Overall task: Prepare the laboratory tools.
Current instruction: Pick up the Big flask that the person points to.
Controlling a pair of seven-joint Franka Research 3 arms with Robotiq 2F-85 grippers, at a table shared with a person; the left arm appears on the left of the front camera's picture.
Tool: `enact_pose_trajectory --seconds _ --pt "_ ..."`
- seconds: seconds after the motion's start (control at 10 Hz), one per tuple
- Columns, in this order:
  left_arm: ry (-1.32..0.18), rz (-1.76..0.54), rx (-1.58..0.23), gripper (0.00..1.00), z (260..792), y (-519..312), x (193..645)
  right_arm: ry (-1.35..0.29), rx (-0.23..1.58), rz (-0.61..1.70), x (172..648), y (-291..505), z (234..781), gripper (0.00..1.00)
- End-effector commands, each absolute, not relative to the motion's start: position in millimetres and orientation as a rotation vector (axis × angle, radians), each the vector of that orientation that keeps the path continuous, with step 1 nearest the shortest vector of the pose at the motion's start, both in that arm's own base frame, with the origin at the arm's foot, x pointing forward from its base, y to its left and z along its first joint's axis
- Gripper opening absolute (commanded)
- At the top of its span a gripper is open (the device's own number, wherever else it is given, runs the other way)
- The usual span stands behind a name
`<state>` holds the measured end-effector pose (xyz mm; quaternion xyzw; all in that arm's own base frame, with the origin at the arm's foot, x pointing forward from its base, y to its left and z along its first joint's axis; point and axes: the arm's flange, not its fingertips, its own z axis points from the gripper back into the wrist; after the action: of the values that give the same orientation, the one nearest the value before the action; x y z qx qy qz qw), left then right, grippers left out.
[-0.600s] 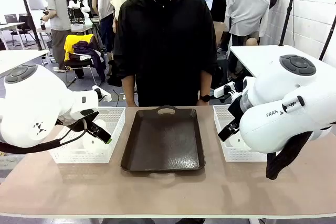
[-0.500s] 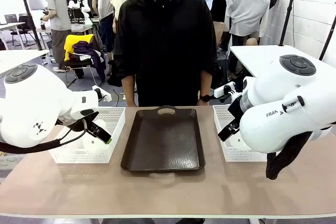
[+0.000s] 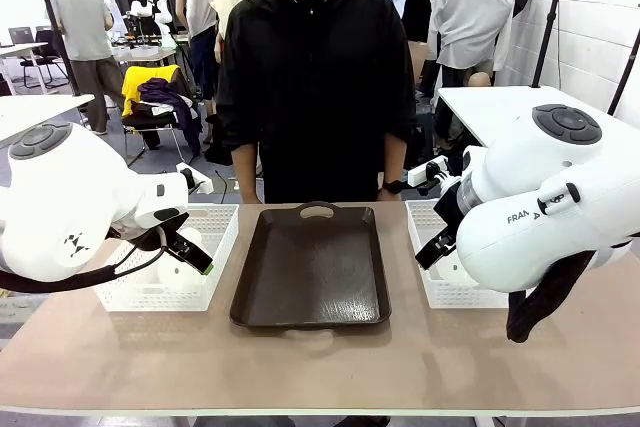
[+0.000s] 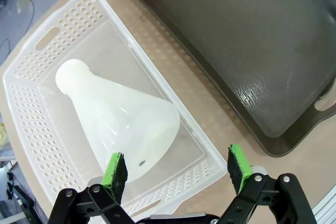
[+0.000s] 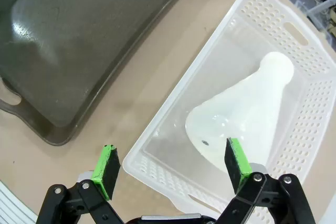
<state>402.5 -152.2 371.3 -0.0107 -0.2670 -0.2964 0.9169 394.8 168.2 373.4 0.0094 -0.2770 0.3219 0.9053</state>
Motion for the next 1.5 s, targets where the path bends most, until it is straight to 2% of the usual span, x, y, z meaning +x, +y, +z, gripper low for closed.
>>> enact_pose_trajectory --seconds 0.0,0.7,0.9,1.1,1.4 --pt "-0.549 -0.607 -0.022 1.0 371.4 -151.0 403.0 -0.572 0.02 0.664 394.9 168.0 373.4 1.0" --pt "-0.549 -0.61 -0.022 1.0 371.3 -152.3 402.5 -0.572 0.02 0.664 394.9 168.0 373.4 1.0" --pt "-0.613 -0.554 -0.051 1.0 397.6 -144.3 402.2 -0.584 0.055 0.659 388.0 159.7 389.8 1.0" --pt "-0.655 -0.515 -0.134 1.0 425.4 -122.5 398.6 -0.611 0.184 0.689 380.9 143.2 421.4 1.0" --pt "-0.702 -0.39 -0.374 1.0 460.0 -68.2 393.1 -0.614 0.357 0.636 396.0 97.0 455.8 1.0"
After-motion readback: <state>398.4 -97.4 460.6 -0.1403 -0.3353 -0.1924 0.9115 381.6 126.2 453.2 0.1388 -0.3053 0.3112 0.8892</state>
